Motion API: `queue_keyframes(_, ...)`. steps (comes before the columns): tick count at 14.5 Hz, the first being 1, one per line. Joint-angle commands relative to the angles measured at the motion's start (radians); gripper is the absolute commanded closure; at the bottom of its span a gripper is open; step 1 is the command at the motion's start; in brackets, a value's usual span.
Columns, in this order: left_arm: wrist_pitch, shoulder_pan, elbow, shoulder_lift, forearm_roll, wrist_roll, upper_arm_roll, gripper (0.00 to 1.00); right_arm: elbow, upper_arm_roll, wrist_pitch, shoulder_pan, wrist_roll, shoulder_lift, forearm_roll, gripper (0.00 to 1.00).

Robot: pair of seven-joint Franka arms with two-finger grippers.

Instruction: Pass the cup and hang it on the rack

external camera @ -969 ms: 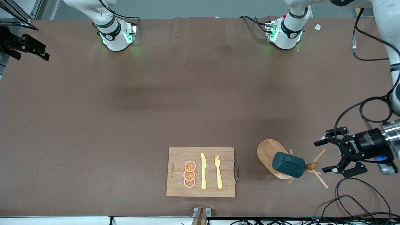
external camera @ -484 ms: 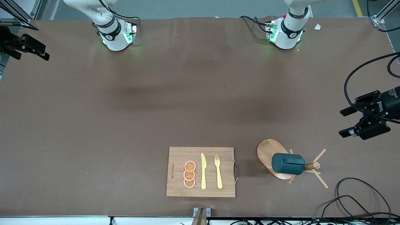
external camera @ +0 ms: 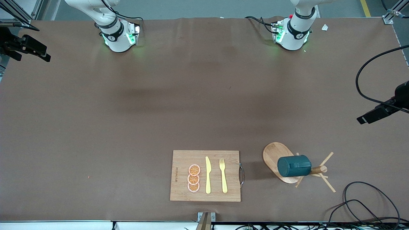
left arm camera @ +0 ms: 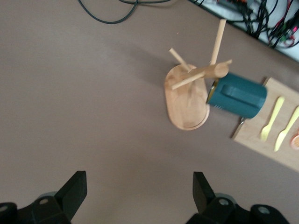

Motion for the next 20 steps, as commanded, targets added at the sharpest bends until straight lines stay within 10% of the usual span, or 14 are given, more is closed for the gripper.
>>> queue_keyframes(1,-0.078,0.002,-0.096,-0.121,0.030,0.138,0.044,0.00,-0.020,0.002,0.000,-0.004,-0.004,-0.020,0.007,0.00)
queue_keyframes(8,0.059,-0.031,-0.518,-0.426,0.015,0.223,0.120,0.00,-0.020,0.002,0.003,-0.006,-0.004,-0.020,0.007,0.00)
queue_keyframes(20,0.053,-0.153,-0.569,-0.499,-0.020,0.247,0.120,0.00,-0.020,0.000,0.003,-0.006,-0.004,-0.020,0.007,0.00)
